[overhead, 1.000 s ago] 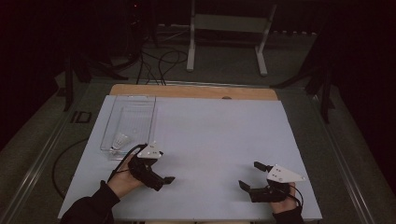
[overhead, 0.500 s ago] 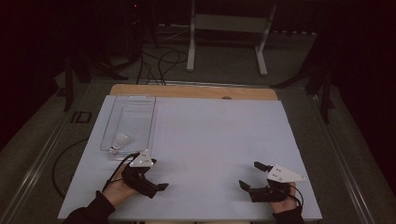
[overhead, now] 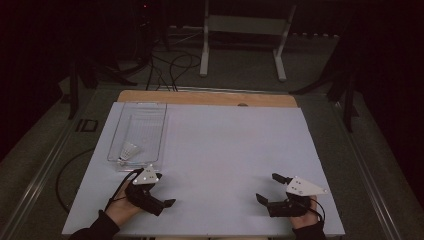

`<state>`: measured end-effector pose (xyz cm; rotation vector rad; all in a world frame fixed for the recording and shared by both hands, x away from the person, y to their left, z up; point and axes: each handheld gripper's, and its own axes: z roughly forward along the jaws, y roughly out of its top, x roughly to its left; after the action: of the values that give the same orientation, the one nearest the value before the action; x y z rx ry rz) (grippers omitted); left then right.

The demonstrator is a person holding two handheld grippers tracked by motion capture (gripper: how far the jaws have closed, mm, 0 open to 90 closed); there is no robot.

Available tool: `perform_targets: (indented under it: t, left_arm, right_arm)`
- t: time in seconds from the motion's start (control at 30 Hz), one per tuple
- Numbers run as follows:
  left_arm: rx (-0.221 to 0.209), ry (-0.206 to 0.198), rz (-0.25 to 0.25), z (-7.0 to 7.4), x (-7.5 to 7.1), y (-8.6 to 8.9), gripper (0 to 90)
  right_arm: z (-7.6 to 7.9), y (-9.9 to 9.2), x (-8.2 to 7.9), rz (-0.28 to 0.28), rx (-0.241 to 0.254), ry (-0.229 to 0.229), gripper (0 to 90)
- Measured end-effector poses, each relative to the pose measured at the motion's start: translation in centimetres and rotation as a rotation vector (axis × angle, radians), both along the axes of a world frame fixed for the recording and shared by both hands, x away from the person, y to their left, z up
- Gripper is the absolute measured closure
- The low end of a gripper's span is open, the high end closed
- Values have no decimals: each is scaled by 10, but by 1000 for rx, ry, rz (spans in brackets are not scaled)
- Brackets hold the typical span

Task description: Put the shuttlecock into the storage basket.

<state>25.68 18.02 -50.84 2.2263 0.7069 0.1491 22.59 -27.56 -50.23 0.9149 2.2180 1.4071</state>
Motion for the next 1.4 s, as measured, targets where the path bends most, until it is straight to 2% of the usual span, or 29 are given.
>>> perform_targets:
  t: [0.2,0.3,0.37,0.43,0.6,0.87,0.97,1.07,1.4]
  left_arm:
    - [13,-17,15,-7,-5,3,2]
    - [-1,-32,9,-9,-7,4,2]
    - [-32,-39,8,-10,-8,4,2]
    - [-20,-43,11,-10,-9,4,2]
    - [-5,-46,27,-13,-8,4,2]
    - [-37,-43,57,-13,-7,3,2]
    - [-32,-48,51,-13,-7,3,2]
    - [-32,-61,69,-13,-9,3,2]
    - [-36,-62,71,-14,-10,2,2]
  right_arm:
    - [0,0,-1,-1,-5,-2,86]
    - [1,0,-1,0,-6,-2,86]
    - [1,0,-1,-1,-5,-5,86]
    - [1,0,-1,-2,-8,-5,86]
    - [1,0,-1,3,-9,-1,86]
    - [1,2,-1,13,-12,-2,86]
    - [0,2,-1,14,-10,-2,86]
    - [-1,2,-1,9,-12,4,86]
    - [-2,1,0,8,-10,10,86]
